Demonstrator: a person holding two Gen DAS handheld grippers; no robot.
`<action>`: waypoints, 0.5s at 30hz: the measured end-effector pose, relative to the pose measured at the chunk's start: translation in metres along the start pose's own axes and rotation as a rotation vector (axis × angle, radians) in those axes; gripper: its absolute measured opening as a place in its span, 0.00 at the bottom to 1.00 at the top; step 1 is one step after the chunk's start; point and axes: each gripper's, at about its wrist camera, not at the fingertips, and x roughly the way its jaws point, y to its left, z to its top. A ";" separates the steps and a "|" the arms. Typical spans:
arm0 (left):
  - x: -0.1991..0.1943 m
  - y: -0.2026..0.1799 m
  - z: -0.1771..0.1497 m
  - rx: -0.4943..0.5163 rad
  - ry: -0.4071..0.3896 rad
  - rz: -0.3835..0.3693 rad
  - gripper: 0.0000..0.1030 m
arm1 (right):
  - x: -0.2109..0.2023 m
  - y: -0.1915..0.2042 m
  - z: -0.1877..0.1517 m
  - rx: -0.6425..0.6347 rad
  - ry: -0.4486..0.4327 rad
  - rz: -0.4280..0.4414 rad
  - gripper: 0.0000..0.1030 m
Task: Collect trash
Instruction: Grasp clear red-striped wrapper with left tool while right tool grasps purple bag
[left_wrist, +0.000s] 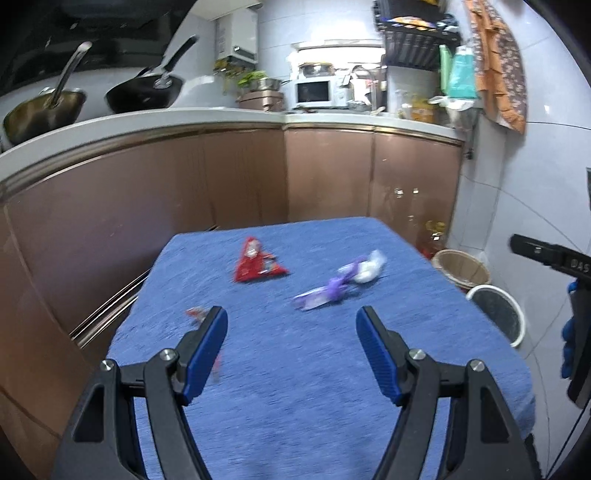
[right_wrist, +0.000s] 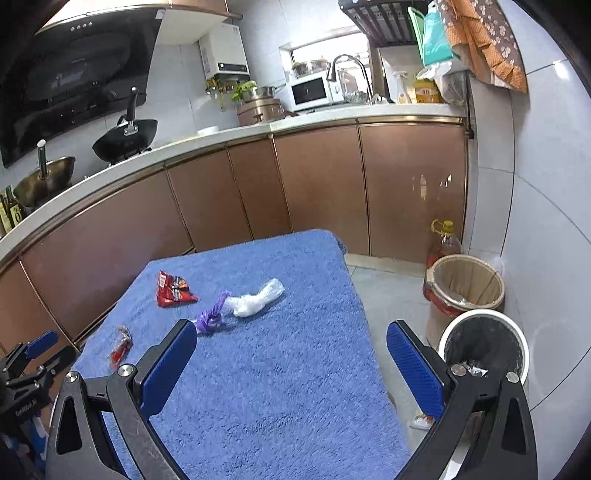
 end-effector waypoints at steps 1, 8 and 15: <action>0.002 0.006 -0.002 -0.009 0.007 0.010 0.69 | 0.003 -0.001 0.000 0.000 0.008 0.002 1.00; 0.020 0.062 -0.018 -0.118 0.071 0.060 0.69 | 0.022 0.001 -0.007 -0.005 0.056 0.012 1.00; 0.042 0.081 -0.025 -0.147 0.110 0.056 0.69 | 0.041 0.010 -0.009 -0.031 0.105 0.063 1.00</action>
